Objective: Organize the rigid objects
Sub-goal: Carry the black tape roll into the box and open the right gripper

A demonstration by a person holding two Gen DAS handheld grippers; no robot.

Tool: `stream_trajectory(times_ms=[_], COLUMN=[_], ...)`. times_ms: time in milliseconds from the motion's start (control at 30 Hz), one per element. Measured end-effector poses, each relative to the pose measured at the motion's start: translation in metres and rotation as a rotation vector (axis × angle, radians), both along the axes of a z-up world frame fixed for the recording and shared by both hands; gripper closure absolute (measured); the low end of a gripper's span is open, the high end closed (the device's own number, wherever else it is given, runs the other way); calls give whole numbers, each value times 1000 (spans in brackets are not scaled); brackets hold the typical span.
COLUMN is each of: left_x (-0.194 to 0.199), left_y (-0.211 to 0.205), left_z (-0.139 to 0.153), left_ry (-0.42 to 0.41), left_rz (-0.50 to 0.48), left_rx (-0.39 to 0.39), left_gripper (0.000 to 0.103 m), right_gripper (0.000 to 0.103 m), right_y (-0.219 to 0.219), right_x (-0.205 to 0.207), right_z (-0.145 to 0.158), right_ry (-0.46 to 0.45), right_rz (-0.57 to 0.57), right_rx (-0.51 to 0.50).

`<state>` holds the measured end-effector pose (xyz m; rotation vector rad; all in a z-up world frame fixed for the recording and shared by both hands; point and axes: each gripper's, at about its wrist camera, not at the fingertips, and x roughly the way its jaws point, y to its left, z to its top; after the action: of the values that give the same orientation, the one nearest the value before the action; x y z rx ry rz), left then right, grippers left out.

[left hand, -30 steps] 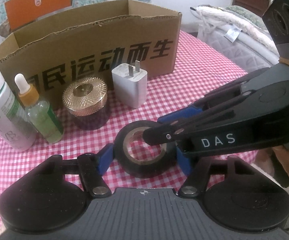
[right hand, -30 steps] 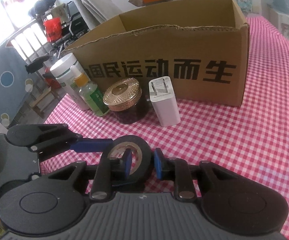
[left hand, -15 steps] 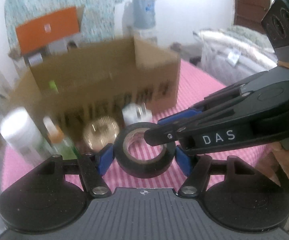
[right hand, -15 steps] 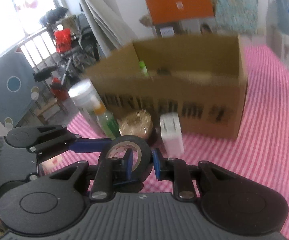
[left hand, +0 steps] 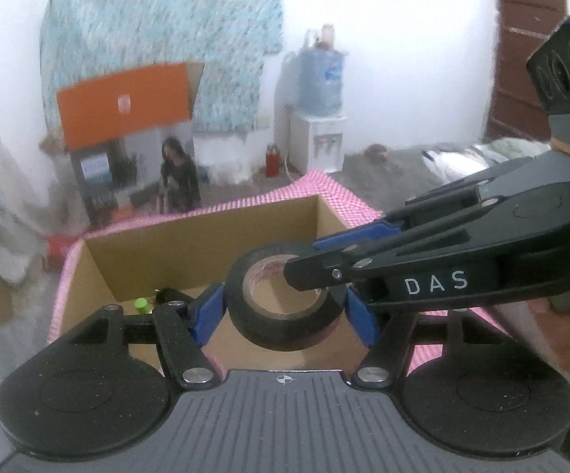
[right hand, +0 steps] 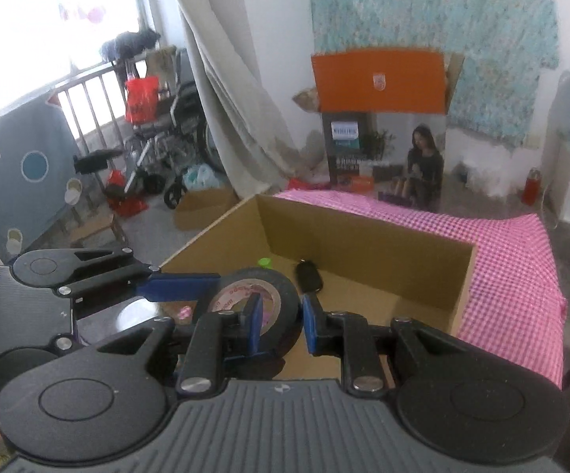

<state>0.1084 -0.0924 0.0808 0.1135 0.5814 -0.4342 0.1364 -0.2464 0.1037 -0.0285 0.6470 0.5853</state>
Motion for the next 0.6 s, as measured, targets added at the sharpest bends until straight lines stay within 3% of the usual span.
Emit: stream_trajectory(times_ms=[300,600], left_x=[109,169], left_y=[5,6], left_z=[-32,-62], left_ry=[301,452], left_rz=[66,154], left_rx=[-76,-57], left_gripper=[37,37], right_gripper=[79,79], right_y=[12,34], right_x=[126,199], right_z=[-28,-69], right_ry=[287,435], right_rz=[30,48], right_rx=[-102,-198])
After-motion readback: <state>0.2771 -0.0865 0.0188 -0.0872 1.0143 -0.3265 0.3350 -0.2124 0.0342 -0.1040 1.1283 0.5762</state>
